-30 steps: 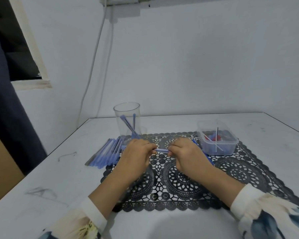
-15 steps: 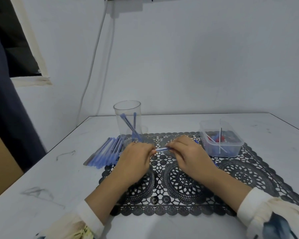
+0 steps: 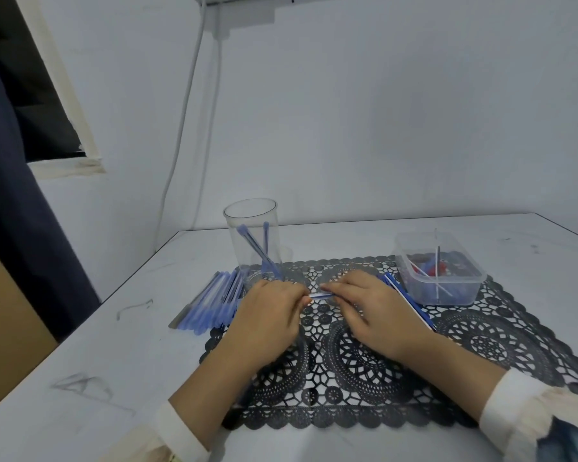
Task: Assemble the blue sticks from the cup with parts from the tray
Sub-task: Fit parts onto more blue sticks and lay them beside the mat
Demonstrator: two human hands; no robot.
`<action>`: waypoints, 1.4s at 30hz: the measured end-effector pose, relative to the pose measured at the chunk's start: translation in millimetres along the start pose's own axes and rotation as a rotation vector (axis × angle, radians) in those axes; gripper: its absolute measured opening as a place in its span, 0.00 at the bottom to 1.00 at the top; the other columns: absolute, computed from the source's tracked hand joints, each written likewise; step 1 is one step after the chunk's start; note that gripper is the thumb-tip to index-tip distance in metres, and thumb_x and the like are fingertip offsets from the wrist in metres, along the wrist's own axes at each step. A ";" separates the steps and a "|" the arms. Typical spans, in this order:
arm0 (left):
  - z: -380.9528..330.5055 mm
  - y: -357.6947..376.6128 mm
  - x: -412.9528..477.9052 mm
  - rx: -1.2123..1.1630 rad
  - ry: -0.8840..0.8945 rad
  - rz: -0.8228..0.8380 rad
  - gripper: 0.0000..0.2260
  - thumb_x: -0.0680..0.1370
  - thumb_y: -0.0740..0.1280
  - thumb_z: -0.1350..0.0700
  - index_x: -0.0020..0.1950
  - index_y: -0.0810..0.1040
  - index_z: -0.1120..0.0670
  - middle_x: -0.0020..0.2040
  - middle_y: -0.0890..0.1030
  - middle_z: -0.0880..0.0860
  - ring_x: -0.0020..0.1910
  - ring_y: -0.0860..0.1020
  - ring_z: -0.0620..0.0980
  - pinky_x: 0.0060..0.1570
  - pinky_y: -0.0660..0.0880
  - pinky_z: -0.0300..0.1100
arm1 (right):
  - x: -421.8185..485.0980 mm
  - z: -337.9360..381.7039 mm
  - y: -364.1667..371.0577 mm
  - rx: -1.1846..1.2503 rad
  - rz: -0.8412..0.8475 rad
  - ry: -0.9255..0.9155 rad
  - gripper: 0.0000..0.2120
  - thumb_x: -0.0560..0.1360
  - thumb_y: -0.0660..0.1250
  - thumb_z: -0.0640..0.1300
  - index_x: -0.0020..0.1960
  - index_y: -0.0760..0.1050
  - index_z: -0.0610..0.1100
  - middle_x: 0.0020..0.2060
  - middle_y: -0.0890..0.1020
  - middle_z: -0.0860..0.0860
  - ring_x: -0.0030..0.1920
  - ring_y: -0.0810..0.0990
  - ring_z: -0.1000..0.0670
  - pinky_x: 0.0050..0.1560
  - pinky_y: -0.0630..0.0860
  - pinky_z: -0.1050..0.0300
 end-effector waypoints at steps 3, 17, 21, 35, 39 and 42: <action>2.0 0.5 0.0 -0.006 -0.021 0.008 0.10 0.81 0.56 0.52 0.45 0.74 0.51 0.38 0.75 0.45 0.39 0.71 0.45 0.53 0.64 0.39 | 0.5 -1.6 -1.7 0.000 -0.042 -0.019 0.14 0.74 0.61 0.42 0.57 0.79 0.42 0.42 0.80 0.50 0.41 0.77 0.53 0.43 0.76 0.61; 2.0 -1.9 -1.2 0.018 -0.042 0.026 0.10 0.81 0.56 0.51 0.50 0.77 0.49 0.42 0.79 0.45 0.41 0.72 0.44 0.59 0.58 0.39 | 0.4 1.2 -4.5 0.047 -0.064 -0.073 0.15 0.70 0.68 0.34 0.57 0.79 0.41 0.43 0.78 0.50 0.43 0.69 0.61 0.48 0.65 0.78; 0.4 -0.6 -1.7 0.015 -0.028 0.031 0.11 0.81 0.56 0.50 0.49 0.77 0.49 0.41 0.79 0.46 0.41 0.73 0.44 0.57 0.56 0.37 | -0.5 -2.6 -4.1 0.070 -0.052 -0.056 0.18 0.70 0.69 0.33 0.59 0.78 0.42 0.43 0.73 0.54 0.42 0.67 0.62 0.46 0.64 0.79; 5.3 -2.7 -0.8 0.003 -0.069 0.024 0.10 0.81 0.56 0.51 0.49 0.77 0.49 0.41 0.77 0.44 0.42 0.73 0.44 0.58 0.59 0.39 | -0.7 -5.8 -5.5 0.065 -0.102 -0.008 0.14 0.71 0.70 0.38 0.56 0.80 0.46 0.43 0.81 0.53 0.43 0.77 0.57 0.46 0.74 0.66; 5.0 -3.8 -0.8 0.014 -0.068 0.021 0.10 0.81 0.55 0.51 0.49 0.77 0.49 0.42 0.78 0.44 0.43 0.73 0.44 0.58 0.60 0.39 | -0.3 -7.4 -4.5 0.074 -0.114 -0.007 0.13 0.72 0.70 0.39 0.56 0.80 0.46 0.43 0.81 0.53 0.43 0.74 0.61 0.47 0.71 0.70; 5.8 -3.4 -0.4 0.025 -0.063 0.017 0.10 0.81 0.55 0.51 0.49 0.76 0.48 0.40 0.75 0.42 0.41 0.71 0.43 0.59 0.60 0.40 | 0.0 -8.1 -3.7 0.068 -0.111 0.004 0.12 0.73 0.67 0.42 0.56 0.80 0.45 0.43 0.80 0.53 0.43 0.73 0.62 0.47 0.69 0.72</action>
Point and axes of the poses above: each hand's wrist, its own x-axis towards the middle knuckle, its own y-axis out of the palm, z = x × y, the point moved 7 cm from there along x, towards the middle knuckle
